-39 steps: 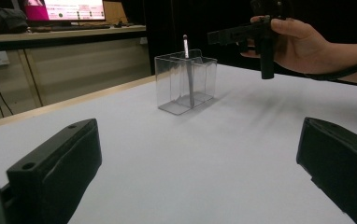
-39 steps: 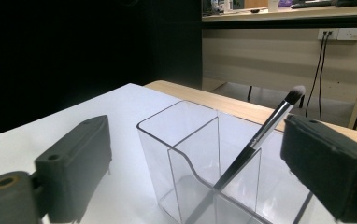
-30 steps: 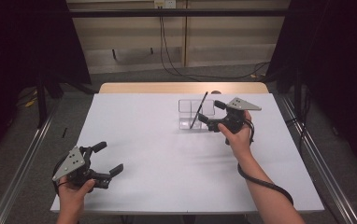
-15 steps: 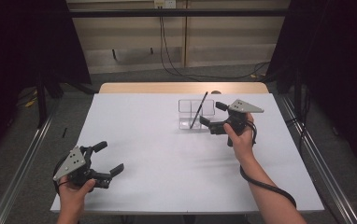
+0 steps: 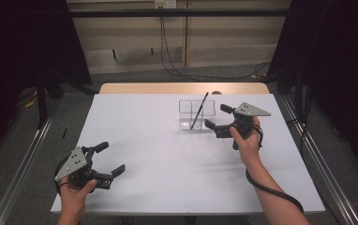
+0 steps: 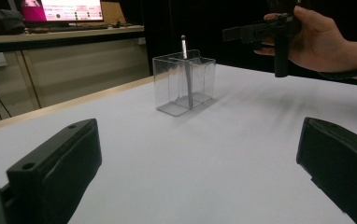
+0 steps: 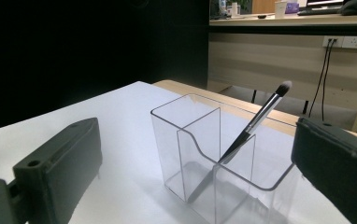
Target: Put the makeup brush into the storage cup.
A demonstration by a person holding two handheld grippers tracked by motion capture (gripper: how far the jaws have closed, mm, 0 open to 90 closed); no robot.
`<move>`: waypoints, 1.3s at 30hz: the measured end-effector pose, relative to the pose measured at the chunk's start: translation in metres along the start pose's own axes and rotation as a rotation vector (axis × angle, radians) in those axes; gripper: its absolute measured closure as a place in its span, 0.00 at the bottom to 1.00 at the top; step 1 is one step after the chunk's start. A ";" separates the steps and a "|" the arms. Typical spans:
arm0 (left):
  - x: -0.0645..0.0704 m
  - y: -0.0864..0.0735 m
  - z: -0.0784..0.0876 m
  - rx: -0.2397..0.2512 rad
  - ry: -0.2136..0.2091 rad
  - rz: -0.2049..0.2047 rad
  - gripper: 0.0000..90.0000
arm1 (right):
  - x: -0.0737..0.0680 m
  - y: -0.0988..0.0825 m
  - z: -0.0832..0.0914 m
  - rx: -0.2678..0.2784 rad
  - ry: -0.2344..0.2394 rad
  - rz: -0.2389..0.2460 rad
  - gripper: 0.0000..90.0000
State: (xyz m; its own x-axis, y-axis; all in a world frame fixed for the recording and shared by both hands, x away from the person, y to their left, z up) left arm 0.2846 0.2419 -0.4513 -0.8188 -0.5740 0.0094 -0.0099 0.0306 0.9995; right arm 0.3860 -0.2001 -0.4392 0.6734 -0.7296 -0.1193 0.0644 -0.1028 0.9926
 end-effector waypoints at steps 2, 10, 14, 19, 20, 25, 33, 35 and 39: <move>0.000 0.000 0.000 0.000 -0.002 -0.004 0.00 | 0.000 0.000 0.003 -0.001 0.000 -0.002 0.02; 0.000 0.000 0.000 -0.001 -0.002 0.000 0.00 | 0.002 0.000 0.014 -0.002 0.001 0.002 0.02; 0.000 0.000 -0.001 0.000 -0.003 -0.002 0.00 | 0.002 0.000 0.020 -0.004 0.002 0.008 0.02; 0.000 0.000 -0.001 -0.001 -0.003 0.000 0.00 | 0.002 0.000 0.027 -0.006 0.003 0.010 0.02; 0.000 0.000 -0.001 -0.001 -0.004 0.000 0.00 | 0.002 0.000 0.028 -0.008 0.003 0.010 0.02; 0.000 0.000 -0.001 -0.001 -0.003 -0.004 0.00 | 0.002 0.000 0.034 -0.004 0.008 0.005 0.02; 0.001 0.000 -0.001 0.003 -0.004 -0.002 0.00 | 0.002 -0.002 0.043 -0.016 0.011 0.009 0.02; 0.000 0.000 -0.001 -0.001 -0.001 -0.001 0.00 | 0.002 -0.002 0.046 -0.015 0.009 0.006 0.02; 0.001 0.000 -0.002 0.002 -0.002 -0.001 0.00 | 0.003 -0.002 0.052 -0.014 0.006 0.004 0.02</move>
State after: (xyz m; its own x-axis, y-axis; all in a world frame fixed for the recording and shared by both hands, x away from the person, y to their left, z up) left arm 0.2849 0.2402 -0.4514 -0.8200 -0.5723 0.0079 -0.0125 0.0318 0.9994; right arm 0.3500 -0.2371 -0.4429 0.6778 -0.7262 -0.1150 0.0720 -0.0901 0.9933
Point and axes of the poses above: each handheld gripper's, and its own axes: z roughly backward along the jaws, y roughly out of its top, x roughly to its right, the point moved 3 cm from there along -z, roughly forward along the jaws, and after that the axes turned 11 degrees about x, right-handed, at the moved point
